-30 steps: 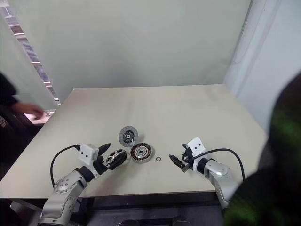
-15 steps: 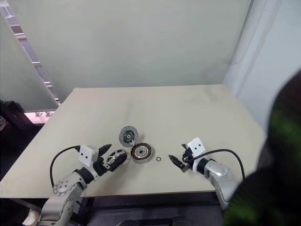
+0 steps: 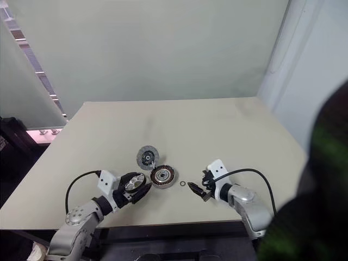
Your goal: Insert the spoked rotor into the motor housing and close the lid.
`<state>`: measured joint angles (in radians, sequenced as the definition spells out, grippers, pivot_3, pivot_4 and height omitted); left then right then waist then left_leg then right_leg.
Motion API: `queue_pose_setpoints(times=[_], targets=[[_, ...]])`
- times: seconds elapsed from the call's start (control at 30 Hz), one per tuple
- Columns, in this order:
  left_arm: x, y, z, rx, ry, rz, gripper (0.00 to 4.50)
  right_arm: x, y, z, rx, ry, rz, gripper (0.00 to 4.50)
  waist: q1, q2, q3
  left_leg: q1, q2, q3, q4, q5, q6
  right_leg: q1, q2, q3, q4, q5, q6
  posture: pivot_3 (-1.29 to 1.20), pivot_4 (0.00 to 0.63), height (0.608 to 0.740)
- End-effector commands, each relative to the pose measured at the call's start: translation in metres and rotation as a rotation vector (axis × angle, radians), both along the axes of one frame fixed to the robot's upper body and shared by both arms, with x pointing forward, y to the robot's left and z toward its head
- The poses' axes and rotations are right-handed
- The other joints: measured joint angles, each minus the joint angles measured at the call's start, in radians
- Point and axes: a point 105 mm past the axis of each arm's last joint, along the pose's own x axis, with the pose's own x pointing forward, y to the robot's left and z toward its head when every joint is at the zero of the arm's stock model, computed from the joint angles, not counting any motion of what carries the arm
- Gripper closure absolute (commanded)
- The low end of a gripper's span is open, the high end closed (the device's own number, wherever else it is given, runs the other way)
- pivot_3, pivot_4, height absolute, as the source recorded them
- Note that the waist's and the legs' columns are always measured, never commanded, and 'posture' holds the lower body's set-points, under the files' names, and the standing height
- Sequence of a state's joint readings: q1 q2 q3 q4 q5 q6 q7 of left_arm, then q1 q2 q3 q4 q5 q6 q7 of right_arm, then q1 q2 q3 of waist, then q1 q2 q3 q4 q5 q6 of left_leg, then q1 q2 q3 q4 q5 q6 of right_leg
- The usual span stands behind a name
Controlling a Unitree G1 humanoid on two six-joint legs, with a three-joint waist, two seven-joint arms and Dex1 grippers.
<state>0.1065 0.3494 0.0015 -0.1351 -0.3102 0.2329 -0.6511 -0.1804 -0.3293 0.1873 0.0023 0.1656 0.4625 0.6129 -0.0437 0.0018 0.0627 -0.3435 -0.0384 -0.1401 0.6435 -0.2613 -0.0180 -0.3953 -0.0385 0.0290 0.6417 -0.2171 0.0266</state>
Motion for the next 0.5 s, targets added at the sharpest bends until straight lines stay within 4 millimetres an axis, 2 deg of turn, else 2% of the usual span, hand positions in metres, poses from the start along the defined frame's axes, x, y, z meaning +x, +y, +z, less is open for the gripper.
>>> queue_pose_setpoints(times=[0.03,0.3,0.5], targets=[[-0.002,-0.01,0.011,0.0,-0.031,-0.052,0.03,0.007,0.009,0.001,-0.033,-0.02,0.024,0.0,0.0,0.0,0.0,0.0,0.0,0.0,0.0,0.0,0.0,0.0,0.0,0.0,0.0,0.0,0.0,0.0,0.0,0.74],[-0.012,-0.015,0.0,0.012,0.025,-0.091,0.03,0.016,0.029,-0.011,-0.058,0.016,0.059,0.0,0.0,0.0,0.0,-0.001,0.0,0.001,-0.001,0.0,0.0,-0.002,0.001,0.001,0.0,0.0,0.0,0.0,0.0,0.74],[-0.014,-0.017,-0.003,0.012,0.034,-0.098,0.03,0.018,0.037,-0.018,-0.049,0.039,0.071,0.0,0.0,0.0,0.0,-0.001,0.0,0.001,-0.001,0.0,0.0,-0.002,0.001,0.002,0.0,0.0,0.0,0.0,0.0,0.74]])
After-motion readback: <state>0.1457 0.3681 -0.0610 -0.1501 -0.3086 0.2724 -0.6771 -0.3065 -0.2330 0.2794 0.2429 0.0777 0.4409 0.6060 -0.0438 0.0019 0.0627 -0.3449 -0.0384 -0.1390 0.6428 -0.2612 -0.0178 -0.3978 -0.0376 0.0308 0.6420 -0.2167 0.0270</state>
